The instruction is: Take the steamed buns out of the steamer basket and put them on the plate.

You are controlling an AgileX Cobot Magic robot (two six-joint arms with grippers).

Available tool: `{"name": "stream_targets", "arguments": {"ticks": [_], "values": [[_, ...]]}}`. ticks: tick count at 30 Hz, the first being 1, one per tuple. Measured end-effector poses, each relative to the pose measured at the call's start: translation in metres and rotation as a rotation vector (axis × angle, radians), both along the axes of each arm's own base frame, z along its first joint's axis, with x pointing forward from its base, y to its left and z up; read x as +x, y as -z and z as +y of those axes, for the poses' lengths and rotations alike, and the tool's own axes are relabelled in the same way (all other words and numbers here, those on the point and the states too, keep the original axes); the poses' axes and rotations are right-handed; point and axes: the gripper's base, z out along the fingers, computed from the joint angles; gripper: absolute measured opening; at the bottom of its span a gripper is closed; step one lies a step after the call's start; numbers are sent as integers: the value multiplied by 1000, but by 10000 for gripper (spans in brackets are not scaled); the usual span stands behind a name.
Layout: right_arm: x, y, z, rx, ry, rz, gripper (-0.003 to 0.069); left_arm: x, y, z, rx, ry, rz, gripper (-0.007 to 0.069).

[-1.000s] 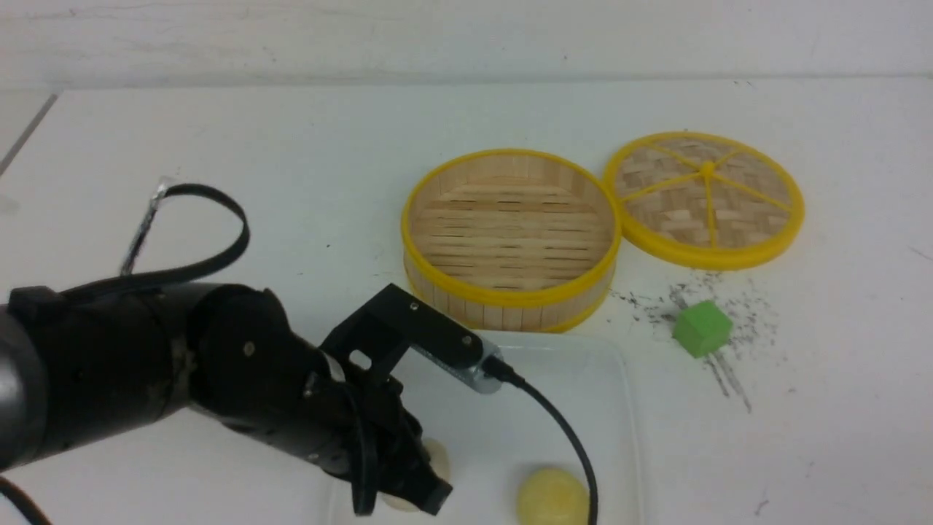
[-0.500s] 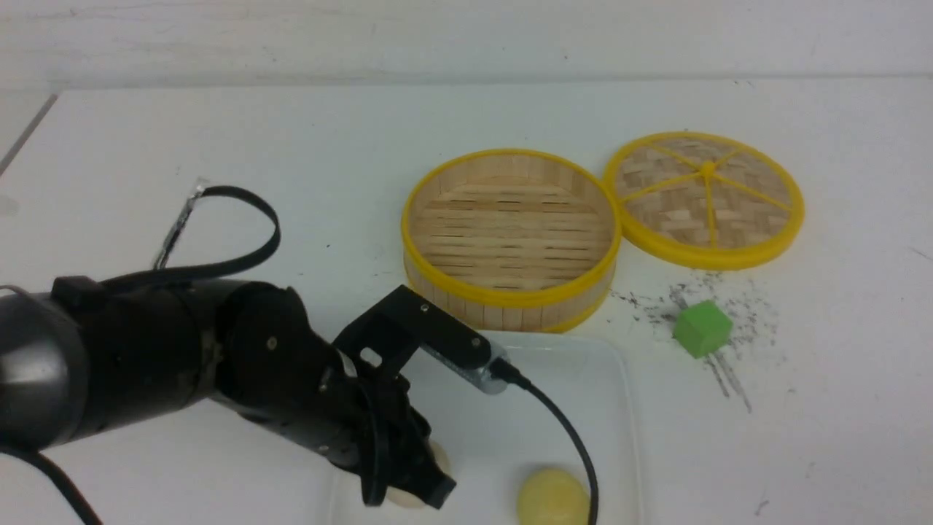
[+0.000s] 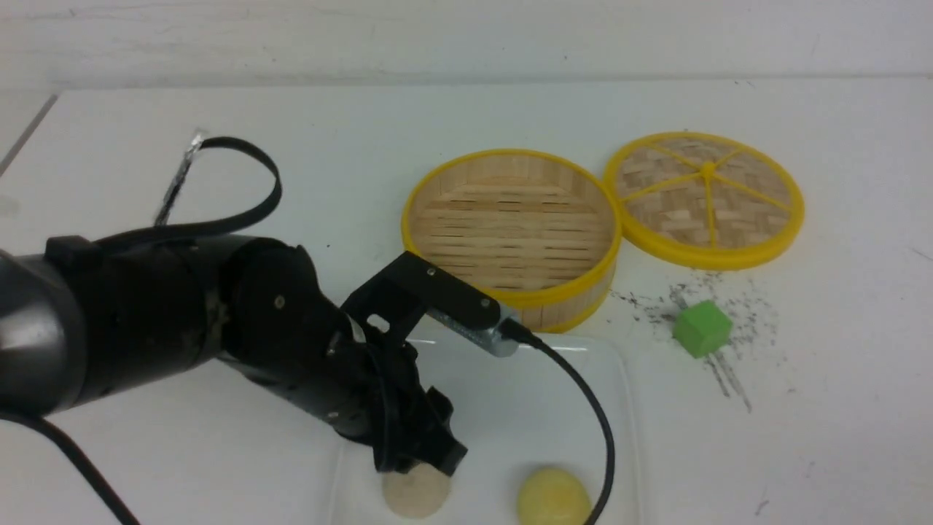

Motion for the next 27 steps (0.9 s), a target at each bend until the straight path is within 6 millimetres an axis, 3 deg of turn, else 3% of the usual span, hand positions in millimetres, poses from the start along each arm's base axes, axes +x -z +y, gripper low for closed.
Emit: {"name": "stream_targets", "arguments": {"ticks": [6, 15, 17, 18, 19, 21, 22, 23, 27], "values": [[0, 0, 0, 0, 0, 0, 325, 0, -13, 2, -13, 9, -66, 379], [1, -1, 0, 6, 4, -14, 325, 1, -82, 20, -84, 25, -544, 379], [1, -1, 0, 6, 4, -14, 325, 2, -105, 37, -154, -82, -643, 379], [1, -1, 0, 6, 5, -14, 325, 4, -118, 56, -189, -183, -688, 379], [1, -1, 0, 6, 5, -14, 325, 4, -120, 58, -191, -196, -694, 379], [1, -1, 0, 6, 5, -14, 325, 3, -136, 88, -182, -309, -766, 379], [1, -1, 0, 6, 5, -14, 325, 2, -139, 94, -174, -325, -782, 379], [1, -1, 0, 6, 5, -15, 325, -3, -150, 114, -126, -376, -848, 377], [1, -1, 0, 7, 5, -16, 325, -28, -172, 157, -24, -527, -930, 372]]}}
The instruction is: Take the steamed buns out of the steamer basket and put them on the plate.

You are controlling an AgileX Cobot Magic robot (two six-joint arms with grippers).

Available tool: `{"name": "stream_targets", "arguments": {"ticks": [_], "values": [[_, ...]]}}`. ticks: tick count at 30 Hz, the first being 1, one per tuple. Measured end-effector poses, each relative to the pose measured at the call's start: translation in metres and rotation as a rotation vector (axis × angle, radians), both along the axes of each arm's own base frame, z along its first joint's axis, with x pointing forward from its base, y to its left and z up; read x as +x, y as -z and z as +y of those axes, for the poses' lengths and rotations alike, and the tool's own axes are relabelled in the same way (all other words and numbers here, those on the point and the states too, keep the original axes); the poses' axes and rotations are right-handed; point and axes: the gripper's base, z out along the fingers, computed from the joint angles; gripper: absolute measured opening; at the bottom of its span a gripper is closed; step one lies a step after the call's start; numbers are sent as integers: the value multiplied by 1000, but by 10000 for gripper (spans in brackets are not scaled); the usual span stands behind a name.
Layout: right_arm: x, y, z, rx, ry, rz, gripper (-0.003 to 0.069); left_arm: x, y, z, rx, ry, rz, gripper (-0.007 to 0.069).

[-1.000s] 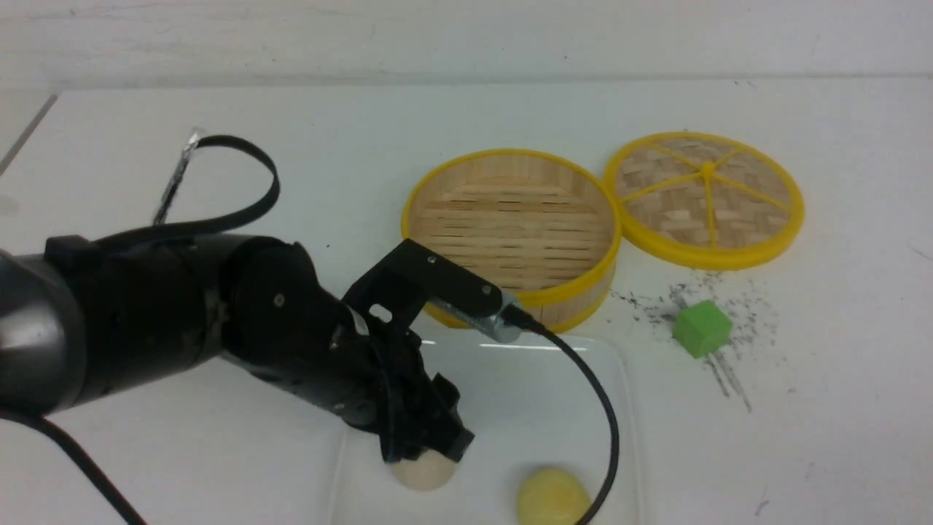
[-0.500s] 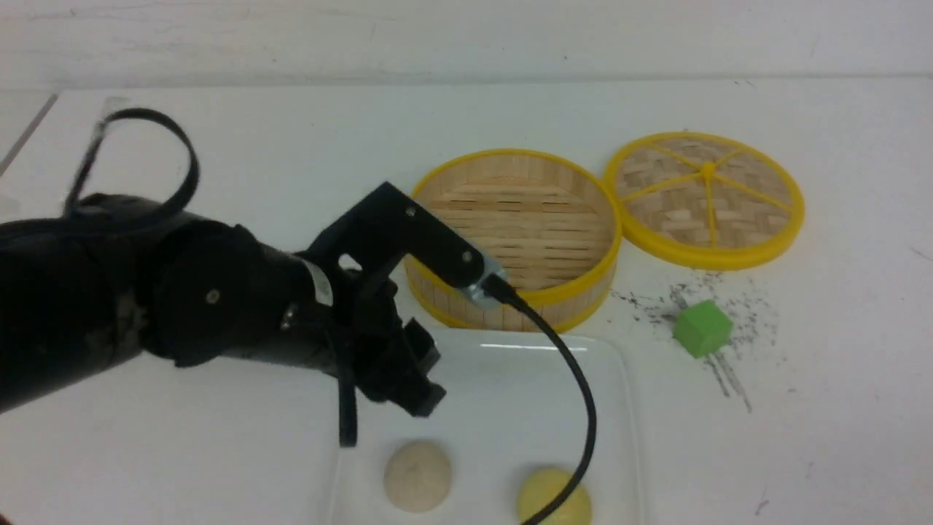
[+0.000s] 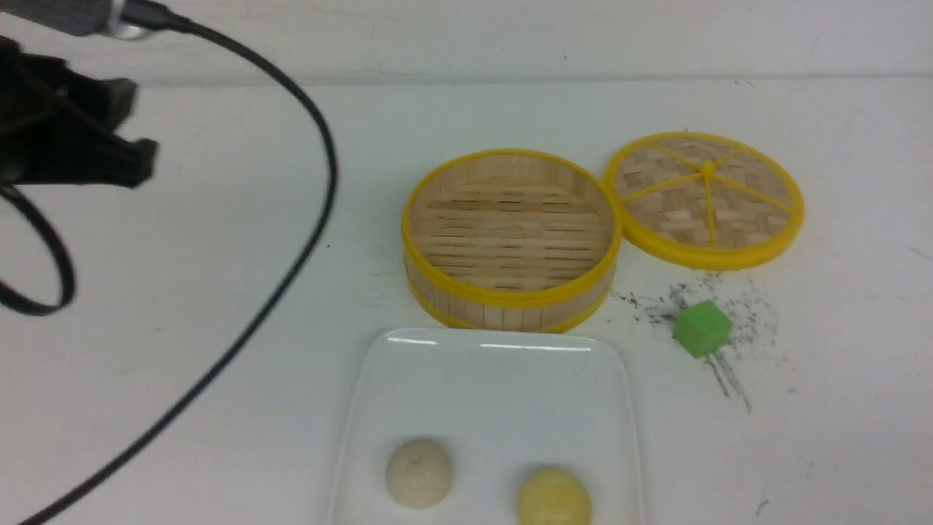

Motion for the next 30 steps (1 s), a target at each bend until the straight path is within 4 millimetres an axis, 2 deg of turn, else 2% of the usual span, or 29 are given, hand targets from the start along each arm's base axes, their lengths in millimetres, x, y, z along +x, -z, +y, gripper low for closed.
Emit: {"name": "stream_targets", "arguments": {"ticks": [1, 2, 6, 9, 10, 11, 13, 14, 15, 16, 20, 21, 22, 23, 26, 30], "values": [[0, 0, 0, 0, 0, -1, 325, -2, -1, 2, -7, -12, -1, 372], [0, 0, 0, 0, 0, -1, 325, -16, -6, 16, -32, -94, 2, 361], [0, 0, 0, 0, 0, -2, 325, -52, -11, 35, -74, -244, 41, 308], [0, 0, 0, 1, 1, -3, 325, -80, -13, 40, -105, -289, 50, 262], [0, 0, 0, 1, 1, -3, 325, -96, -13, 42, -133, -305, 42, 244], [0, 0, 0, 2, 1, -4, 325, -98, -13, 42, -138, -307, 40, 239], [0, -1, 0, 1, 1, -6, 325, -129, -8, 45, -200, -334, 19, 225], [0, -1, 0, 1, 1, -6, 325, -131, -7, 45, -204, -336, 17, 225], [0, 0, 0, 1, 1, -6, 325, -141, -2, 46, -224, -343, 10, 225], [0, 0, 0, 3, 0, -4, 325, -157, 11, 47, -252, -346, 2, 225], [0, 0, 0, 3, 0, -4, 325, -174, 53, 43, -310, -299, -23, 226], [0, 0, 0, 3, 0, -5, 325, -176, 64, 42, -328, -277, -36, 227], [0, 0, 0, 3, 0, -5, 325, -176, 66, 41, -332, -273, -39, 228], [0, 0, 0, 3, 0, -6, 325, -177, 83, 38, -364, -235, -64, 230], [0, 0, 0, 3, 0, -6, 325, -176, 108, 33, -412, -187, -93, 233], [0, 0, 0, 5, -1, -6, 325, -169, 134, 31, -419, -162, -93, 233]]}}
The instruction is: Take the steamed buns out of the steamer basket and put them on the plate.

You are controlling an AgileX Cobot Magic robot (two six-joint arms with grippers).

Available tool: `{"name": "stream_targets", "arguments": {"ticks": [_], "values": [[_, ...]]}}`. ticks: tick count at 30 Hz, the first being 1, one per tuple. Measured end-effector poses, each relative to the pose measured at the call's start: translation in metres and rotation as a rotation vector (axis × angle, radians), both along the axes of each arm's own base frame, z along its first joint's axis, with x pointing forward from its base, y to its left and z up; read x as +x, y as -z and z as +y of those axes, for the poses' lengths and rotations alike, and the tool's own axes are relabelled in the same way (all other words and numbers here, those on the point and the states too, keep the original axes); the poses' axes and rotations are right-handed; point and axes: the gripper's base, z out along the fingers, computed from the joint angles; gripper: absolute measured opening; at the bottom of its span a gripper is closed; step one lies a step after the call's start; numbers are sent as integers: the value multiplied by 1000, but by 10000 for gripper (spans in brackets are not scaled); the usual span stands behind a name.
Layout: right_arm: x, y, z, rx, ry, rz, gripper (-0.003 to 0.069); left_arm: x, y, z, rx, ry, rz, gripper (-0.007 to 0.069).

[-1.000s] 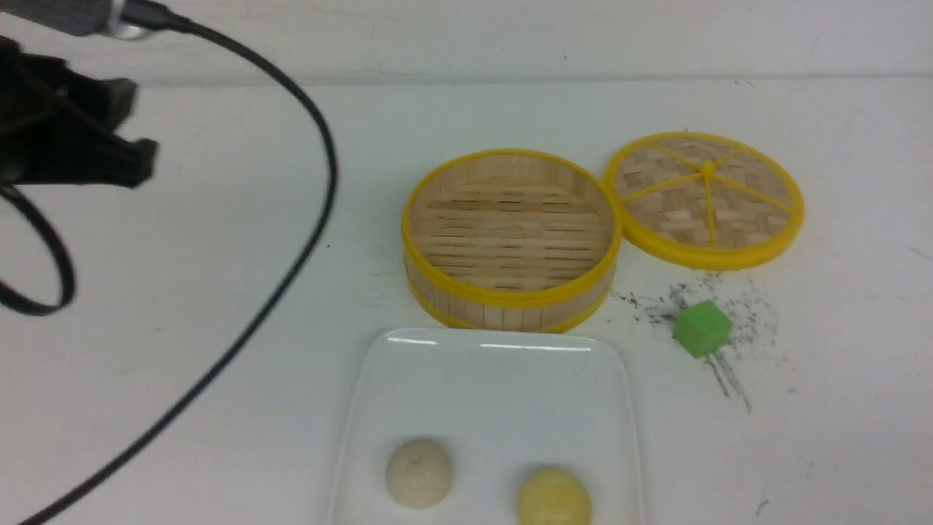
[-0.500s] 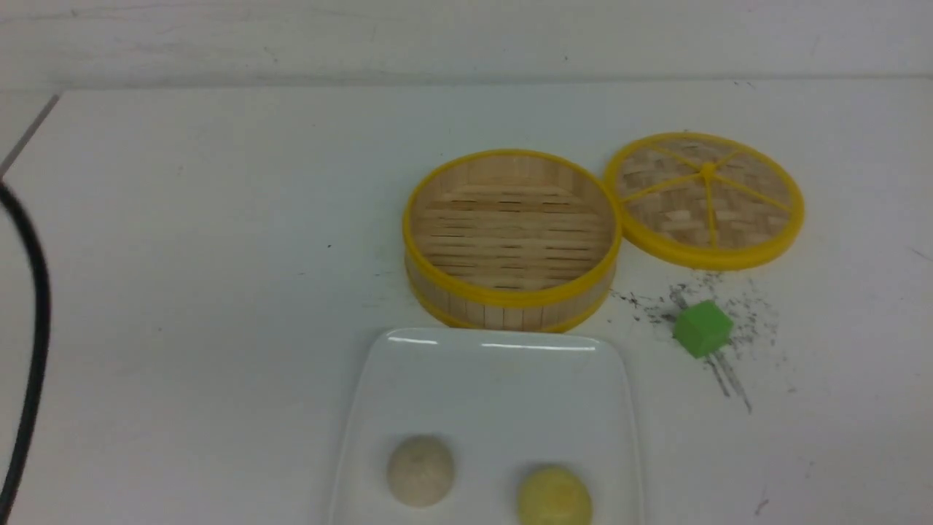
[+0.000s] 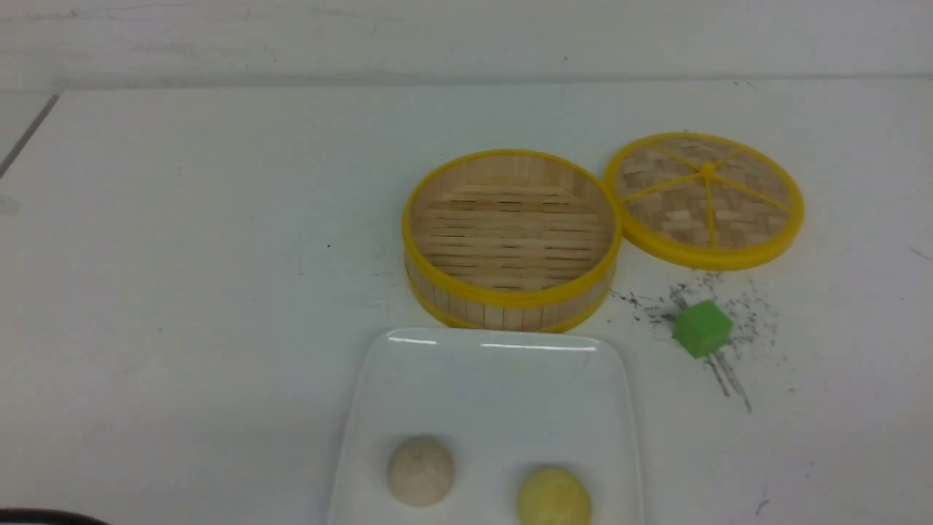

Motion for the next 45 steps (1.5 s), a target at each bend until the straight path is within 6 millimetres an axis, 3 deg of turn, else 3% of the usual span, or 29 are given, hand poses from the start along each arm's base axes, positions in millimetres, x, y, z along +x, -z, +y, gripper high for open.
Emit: {"name": "stream_targets", "arguments": {"ticks": [8, 22, 31, 40, 45], "values": [[0, 0, 0, 2, -1, 0, 325, 5, 16, -1, 8, 4, 32, 236], [0, 0, 0, 2, -1, 0, 313, 5, 16, 1, 47, -7, 28, 236], [2, 3, -1, -50, 3, -16, 264, 5, 15, 3, 98, -24, 25, 236], [15, -3, -2, 57, 66, -207, 235, 5, 15, 4, 122, -31, 24, 238], [20, 2, -3, 65, 87, -228, 233, 5, 15, 4, 122, -31, 24, 239]]}}
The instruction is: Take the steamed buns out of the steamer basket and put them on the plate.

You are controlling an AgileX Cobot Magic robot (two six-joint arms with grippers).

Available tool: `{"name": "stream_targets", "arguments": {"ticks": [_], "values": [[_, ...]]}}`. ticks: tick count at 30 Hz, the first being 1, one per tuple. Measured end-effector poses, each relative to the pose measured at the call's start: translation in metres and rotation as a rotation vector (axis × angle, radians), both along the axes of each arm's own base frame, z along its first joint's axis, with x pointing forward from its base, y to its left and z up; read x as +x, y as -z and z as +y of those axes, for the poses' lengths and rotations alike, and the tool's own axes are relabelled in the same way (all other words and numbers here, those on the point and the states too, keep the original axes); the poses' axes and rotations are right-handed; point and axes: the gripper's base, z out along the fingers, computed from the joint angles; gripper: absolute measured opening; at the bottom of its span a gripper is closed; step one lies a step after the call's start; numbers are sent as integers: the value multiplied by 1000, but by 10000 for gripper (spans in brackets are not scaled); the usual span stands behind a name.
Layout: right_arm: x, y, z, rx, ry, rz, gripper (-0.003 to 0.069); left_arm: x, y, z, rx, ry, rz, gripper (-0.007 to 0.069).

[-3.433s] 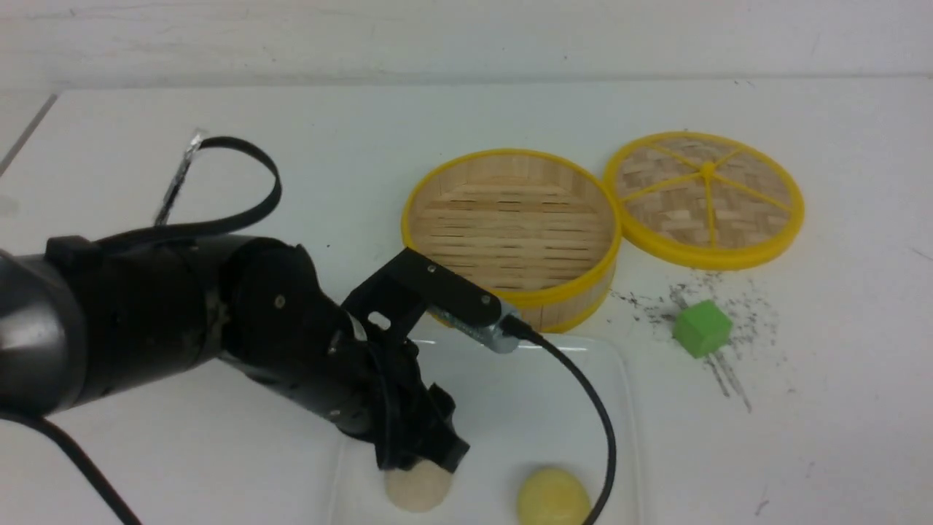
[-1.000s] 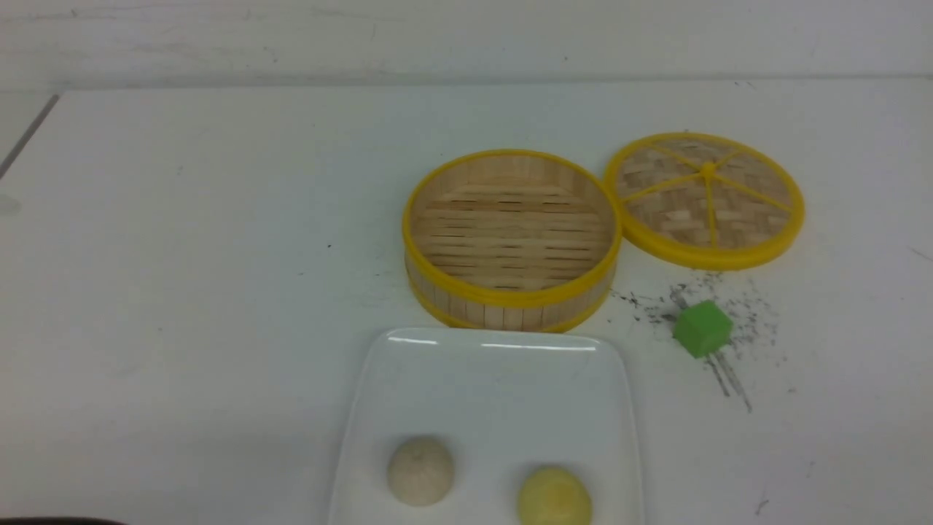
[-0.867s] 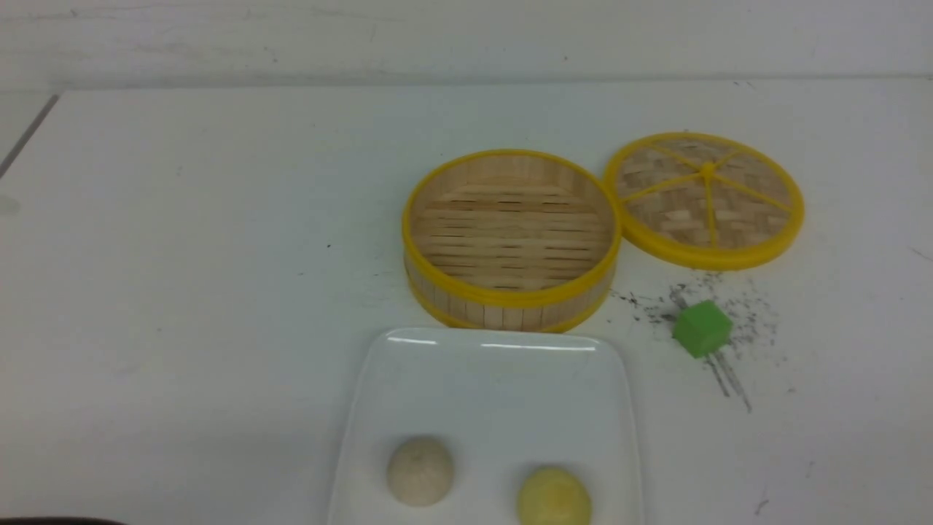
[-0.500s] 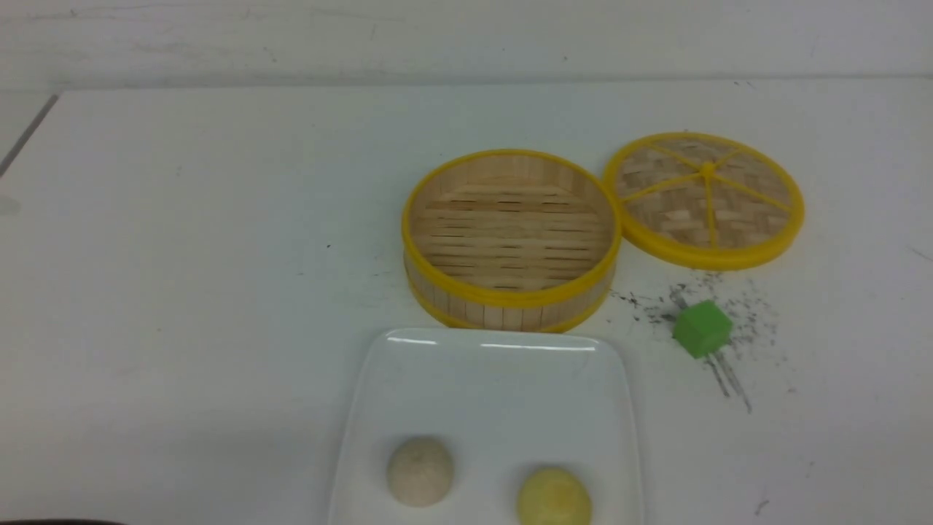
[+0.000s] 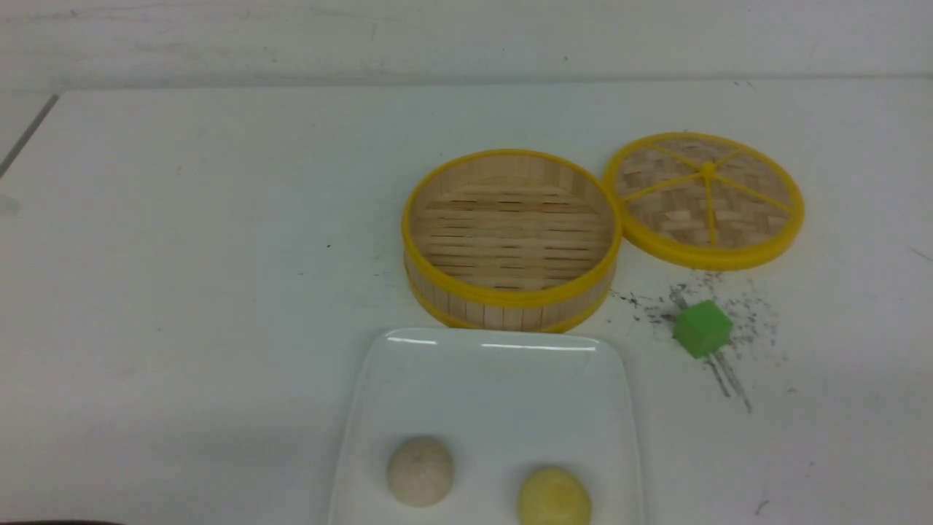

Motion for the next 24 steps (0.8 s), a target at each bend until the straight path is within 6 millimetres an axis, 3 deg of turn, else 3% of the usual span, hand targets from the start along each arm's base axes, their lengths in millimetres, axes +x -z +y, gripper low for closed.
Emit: {"name": "stream_targets", "arguments": {"ticks": [10, 18, 24], "values": [[1, 9, -2, -119, 20, 48, 104, 0, 0, 0, 0, 0, 0, 239], [1, 11, -4, -165, 35, 56, 99, 0, 0, 0, 1, 0, 0, 239], [5, 25, -11, -298, 99, 107, 95, 0, 0, 0, 1, 0, 0, 240]]}}
